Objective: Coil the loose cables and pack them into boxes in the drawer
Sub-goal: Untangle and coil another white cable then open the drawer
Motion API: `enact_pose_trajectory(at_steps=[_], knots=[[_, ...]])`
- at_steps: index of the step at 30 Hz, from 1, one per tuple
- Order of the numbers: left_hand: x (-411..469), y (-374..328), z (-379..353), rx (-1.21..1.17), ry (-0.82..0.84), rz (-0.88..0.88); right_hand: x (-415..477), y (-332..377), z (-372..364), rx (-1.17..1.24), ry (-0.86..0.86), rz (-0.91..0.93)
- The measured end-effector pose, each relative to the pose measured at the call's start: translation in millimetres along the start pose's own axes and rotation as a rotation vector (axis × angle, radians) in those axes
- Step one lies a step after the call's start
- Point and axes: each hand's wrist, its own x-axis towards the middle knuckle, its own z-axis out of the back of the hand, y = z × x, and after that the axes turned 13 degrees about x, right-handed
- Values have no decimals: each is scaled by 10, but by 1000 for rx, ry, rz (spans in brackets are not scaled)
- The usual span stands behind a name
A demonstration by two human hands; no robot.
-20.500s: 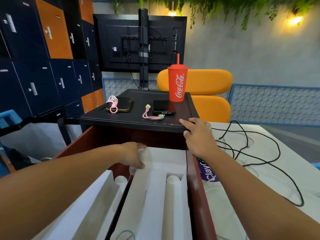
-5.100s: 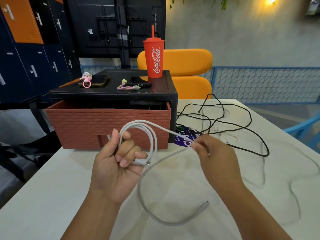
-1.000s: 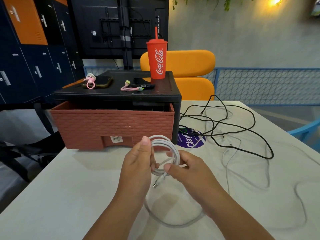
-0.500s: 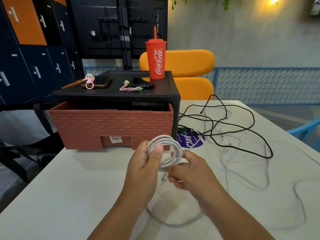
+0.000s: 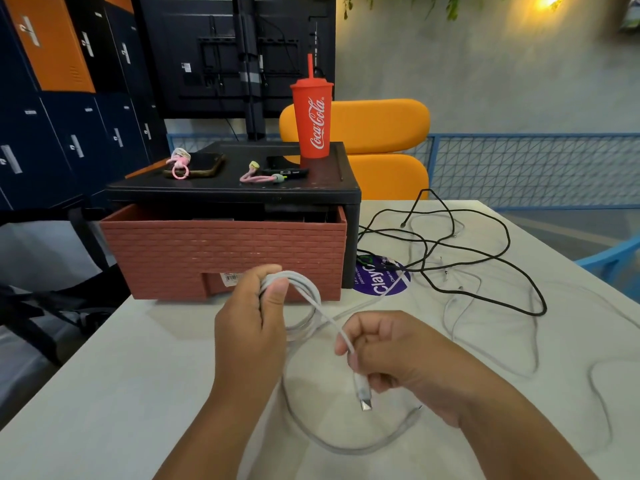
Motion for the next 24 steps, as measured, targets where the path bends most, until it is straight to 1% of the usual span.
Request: enact_pose_trajectory(at_steps=[3, 5, 8, 10, 12, 14, 16, 18, 21, 23, 24], knots=[[11, -2, -18, -34, 67, 92, 45, -24, 78, -224, -246, 196], [16, -34, -27, -115, 141, 196, 75, -45, 103, -293, -387, 335], [6, -98, -26, -324, 319, 341, 111, -79, 126, -241, -524, 481], [-19, -127, -41, -474, 428, 404, 131, -77, 125, -113, -574, 504], [-51, -157, -65, -564, 487, 420, 147, -73, 113, 164, -528, 458], [-79, -166, -97, -577, 492, 397, 152, -82, 82, 463, -392, 343], [-93, -155, -119, -571, 465, 362, 168, -105, 45, 624, -285, 239], [-87, -126, -126, -537, 438, 321, 186, -132, 29, 701, -218, 179], [-76, -121, -117, -503, 398, 282, 184, -134, 46, 771, -146, 144], [-79, -121, -125, -509, 380, 290, 166, -122, 56, 729, -111, 150], [-87, -123, -130, -514, 384, 293, 162, -127, 49, 656, -100, 163]])
